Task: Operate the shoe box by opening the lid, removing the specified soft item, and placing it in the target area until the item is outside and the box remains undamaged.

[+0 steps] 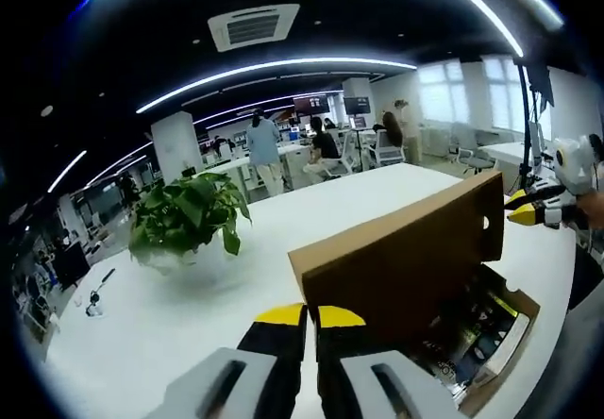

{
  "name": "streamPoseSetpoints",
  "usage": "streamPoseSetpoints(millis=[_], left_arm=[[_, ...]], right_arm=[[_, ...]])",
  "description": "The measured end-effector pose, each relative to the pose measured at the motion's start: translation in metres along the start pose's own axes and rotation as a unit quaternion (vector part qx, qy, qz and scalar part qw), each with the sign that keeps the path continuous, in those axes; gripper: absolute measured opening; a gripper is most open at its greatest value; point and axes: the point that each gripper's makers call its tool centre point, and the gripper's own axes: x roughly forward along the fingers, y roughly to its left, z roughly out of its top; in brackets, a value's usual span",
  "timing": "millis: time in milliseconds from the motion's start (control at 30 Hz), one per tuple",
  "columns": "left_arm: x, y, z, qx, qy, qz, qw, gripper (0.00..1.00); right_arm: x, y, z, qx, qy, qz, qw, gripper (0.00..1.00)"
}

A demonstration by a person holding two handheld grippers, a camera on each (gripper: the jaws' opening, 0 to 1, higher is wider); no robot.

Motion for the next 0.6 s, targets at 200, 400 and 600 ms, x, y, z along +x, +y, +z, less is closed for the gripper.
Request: streamPoseSetpoints(millis=[200, 400, 600], left_arm=[[0.007, 0.004, 0.002, -0.002, -0.002, -0.002, 1.0000, 0.02], [0.014, 0.007, 0.004, -0.005, -0.004, -0.002, 1.0000, 0.02], [0.021, 0.010, 0.006, -0.015, -0.007, -0.003, 0.9999, 0.02]], right_arm=[[0.011, 0.007, -0.025, -0.006, 0.020, 0.005, 0.9998, 0.07], [0.024, 0.004, -0.038, -0.011, 0.037, 0.000, 0.9993, 0.06], [0.037, 0.003, -0.041, 0.004, 0.040, -0.002, 0.9992, 0.04]])
